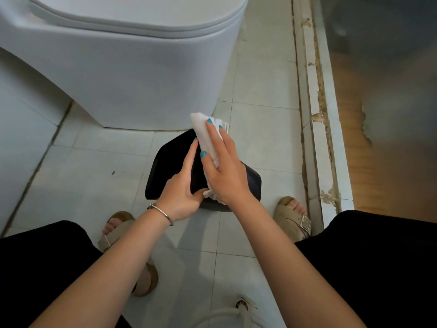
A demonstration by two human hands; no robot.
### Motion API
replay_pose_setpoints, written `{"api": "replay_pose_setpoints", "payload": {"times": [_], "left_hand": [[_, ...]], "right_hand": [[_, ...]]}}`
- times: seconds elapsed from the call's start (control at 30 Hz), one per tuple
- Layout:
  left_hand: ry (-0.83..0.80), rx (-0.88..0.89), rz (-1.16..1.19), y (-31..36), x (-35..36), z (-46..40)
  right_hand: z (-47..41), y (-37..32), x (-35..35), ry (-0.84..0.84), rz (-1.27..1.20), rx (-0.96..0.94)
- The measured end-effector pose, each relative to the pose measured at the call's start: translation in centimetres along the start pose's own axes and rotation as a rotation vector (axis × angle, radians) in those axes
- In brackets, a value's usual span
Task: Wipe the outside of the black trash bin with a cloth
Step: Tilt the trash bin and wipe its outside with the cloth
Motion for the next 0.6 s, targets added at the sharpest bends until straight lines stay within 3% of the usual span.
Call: {"api": "replay_pose_setpoints", "payload": {"times": [0.37,0.6], "left_hand": [[0.018,0.019,0.012,-0.5,-0.4,0.2],[0.008,-0.031,0.089,-1.9,-0.7,0.2]], "right_hand": [[-0.6,3.7,0.1,0.032,-0.013,0.063],[-0.3,11.2,-1.2,0.056,0.085,0.273]]}}
Point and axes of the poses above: each hand's wrist, its own z-axis away from the middle knuckle, its own x-axis out of the palm, y = z × x, the point moved 8 cm from there along -z, towards the middle knuckle, and after that the axes turned 9 degrees about y, right-handed, at the moved point
